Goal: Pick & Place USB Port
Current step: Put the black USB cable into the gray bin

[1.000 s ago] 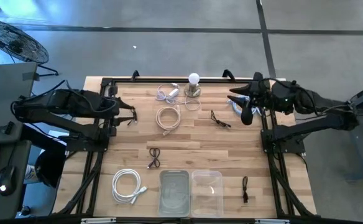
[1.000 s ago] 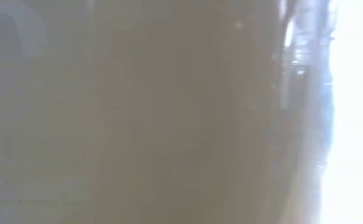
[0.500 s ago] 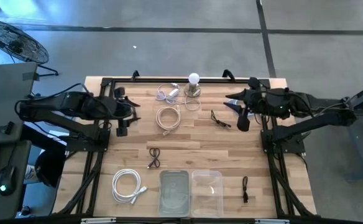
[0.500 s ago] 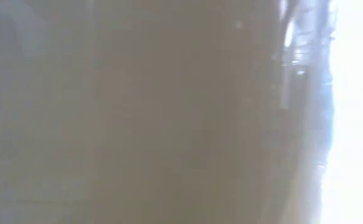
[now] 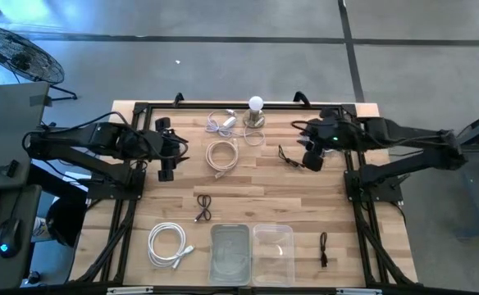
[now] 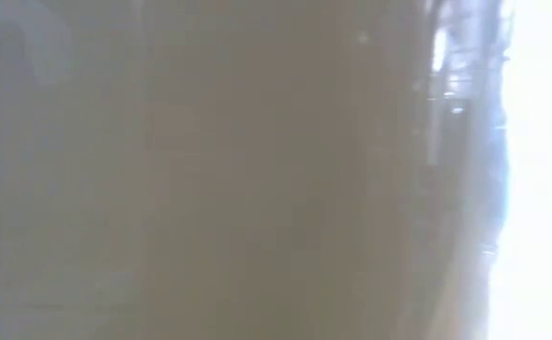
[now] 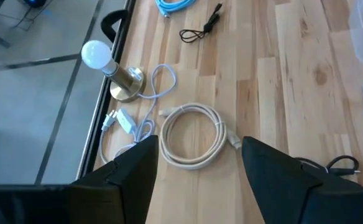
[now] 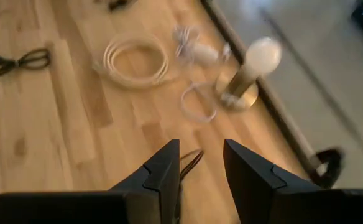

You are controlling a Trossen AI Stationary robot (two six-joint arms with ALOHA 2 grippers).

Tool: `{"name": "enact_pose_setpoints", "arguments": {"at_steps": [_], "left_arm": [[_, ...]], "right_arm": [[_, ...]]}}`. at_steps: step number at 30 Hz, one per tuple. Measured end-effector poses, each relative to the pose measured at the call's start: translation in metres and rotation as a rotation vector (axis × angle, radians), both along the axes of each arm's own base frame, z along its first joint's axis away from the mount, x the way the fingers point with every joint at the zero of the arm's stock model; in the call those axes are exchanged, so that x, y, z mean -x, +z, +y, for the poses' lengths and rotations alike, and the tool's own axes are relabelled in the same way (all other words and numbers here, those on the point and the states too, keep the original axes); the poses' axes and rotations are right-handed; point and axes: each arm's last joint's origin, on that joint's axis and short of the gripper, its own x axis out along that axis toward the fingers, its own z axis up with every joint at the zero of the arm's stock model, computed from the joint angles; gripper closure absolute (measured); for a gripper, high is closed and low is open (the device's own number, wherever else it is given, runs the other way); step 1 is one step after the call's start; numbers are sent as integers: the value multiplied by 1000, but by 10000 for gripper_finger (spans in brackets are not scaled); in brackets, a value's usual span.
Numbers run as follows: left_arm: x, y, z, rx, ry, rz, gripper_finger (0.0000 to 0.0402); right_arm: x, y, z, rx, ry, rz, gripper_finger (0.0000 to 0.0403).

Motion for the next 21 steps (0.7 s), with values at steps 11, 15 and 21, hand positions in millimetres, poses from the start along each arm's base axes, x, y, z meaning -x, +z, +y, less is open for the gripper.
{"name": "enact_pose_setpoints", "arguments": {"at_steps": [11,15,21], "left_arm": [[4,1,2,-39,22,-2,174],[5,1,2,-40,22,8,174],[6,-1,2,-37,26,24,174]], "right_arm": [[-34,-36,-17,-190,12,194,285],[-43,-52,-26,-247,-7,273,285],[-54,-72,-42,-295,-24,365,285]]}}
